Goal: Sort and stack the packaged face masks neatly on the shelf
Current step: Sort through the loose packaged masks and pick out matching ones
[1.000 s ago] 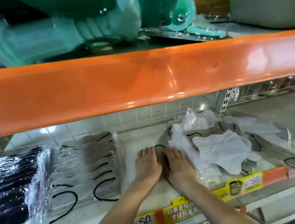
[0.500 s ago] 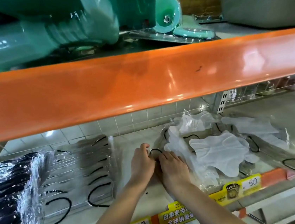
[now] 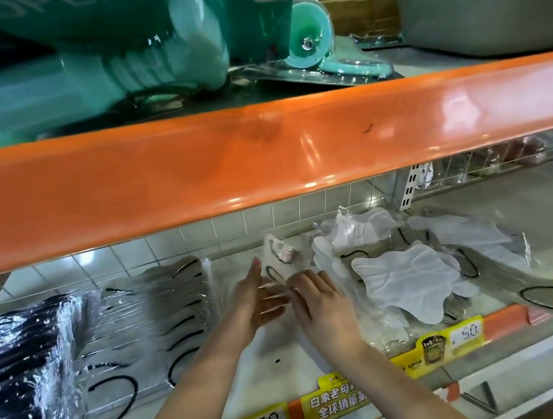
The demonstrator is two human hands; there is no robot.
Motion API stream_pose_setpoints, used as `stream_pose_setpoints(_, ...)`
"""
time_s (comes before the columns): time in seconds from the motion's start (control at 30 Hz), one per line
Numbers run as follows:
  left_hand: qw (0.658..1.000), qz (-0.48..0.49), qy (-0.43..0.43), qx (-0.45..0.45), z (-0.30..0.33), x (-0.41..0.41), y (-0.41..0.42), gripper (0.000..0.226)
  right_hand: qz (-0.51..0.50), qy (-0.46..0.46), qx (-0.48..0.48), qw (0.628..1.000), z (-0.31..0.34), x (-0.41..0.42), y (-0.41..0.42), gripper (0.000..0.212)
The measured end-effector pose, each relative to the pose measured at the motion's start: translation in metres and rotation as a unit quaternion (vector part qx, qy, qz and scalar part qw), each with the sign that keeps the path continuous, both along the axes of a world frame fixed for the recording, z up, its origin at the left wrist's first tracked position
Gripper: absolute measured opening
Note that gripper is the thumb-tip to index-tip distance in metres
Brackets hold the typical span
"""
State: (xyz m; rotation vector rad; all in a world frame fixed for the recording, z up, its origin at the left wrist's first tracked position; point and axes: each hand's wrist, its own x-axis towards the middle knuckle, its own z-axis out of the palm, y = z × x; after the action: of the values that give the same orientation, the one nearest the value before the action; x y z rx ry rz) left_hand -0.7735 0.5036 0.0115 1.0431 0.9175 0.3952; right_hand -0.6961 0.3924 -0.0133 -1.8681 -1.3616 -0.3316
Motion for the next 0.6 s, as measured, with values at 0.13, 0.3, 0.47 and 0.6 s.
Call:
stream_pose_setpoints(0.13,0.980,-0.048,-0.172,-0.086,0.006,-0.014,0.006,0.065,0.098,-0.033,0.007,0.995,0.004,-0.006,-0.004,0.008)
stream_pose_setpoints(0.3,0.980,-0.002,-0.186,-0.074,0.001,-0.032,0.023,0.038,0.116,-0.013,-0.026,0.993,-0.007,-0.009,-0.007,0.014)
stream_pose_setpoints(0.47,0.977,0.050,-0.206,-0.020,-0.005,-0.045,0.019,0.026,0.009,0.061,-0.077,0.995,-0.009,-0.012,0.004,0.034)
stream_pose_setpoints(0.6,0.970,0.054,-0.233,-0.032,-0.008,-0.059,0.009,0.029,0.006,0.244,-0.190,0.951,-0.013,-0.005,0.014,0.024)
